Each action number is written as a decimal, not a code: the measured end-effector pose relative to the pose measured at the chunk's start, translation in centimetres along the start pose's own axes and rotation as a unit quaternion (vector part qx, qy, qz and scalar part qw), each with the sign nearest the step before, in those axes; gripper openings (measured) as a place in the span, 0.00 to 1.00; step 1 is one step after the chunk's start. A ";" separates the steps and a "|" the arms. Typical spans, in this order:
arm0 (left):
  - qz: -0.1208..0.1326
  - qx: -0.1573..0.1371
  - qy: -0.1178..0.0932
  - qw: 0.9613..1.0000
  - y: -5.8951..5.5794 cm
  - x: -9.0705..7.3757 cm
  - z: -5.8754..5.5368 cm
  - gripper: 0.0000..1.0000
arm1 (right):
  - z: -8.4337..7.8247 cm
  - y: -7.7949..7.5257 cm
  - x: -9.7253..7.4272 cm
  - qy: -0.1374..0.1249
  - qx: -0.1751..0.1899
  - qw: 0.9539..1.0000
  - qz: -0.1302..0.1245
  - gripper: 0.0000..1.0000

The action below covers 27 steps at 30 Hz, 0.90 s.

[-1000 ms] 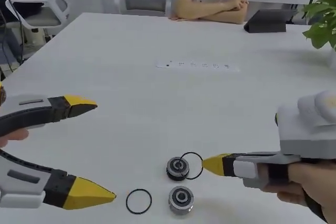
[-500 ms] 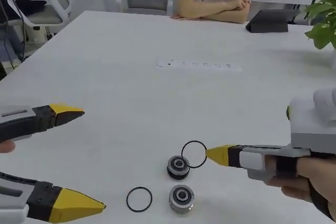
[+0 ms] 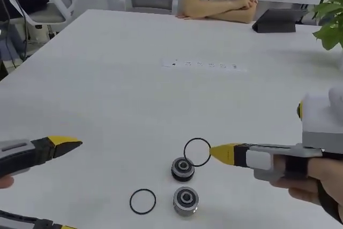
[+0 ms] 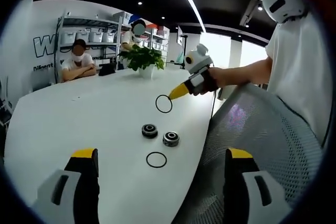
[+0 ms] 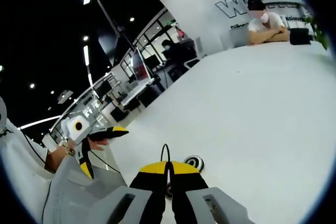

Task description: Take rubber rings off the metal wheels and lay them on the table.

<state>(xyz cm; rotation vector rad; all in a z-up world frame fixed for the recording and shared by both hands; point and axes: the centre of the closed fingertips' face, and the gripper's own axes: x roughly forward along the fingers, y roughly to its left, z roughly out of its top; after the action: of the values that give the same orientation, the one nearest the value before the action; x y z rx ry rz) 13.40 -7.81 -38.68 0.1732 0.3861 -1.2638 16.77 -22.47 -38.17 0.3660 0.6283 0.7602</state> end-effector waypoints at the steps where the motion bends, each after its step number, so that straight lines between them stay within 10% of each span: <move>1: -0.001 -0.002 0.002 1.000 -0.1 0.0 -0.2 0.99 | 0.0 0.1 0.0 -0.001 0.000 1.000 0.001 0.00; 27: -0.006 -0.014 -0.009 1.000 -0.9 0.3 -0.5 0.99 | 1.9 4.2 1.5 0.011 -0.052 0.998 0.044 0.00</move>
<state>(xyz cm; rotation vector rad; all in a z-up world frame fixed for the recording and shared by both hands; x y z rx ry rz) 12.51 -8.20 -39.14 0.1360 0.3904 -1.2703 16.62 -18.68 -35.11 0.2920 0.5938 0.8781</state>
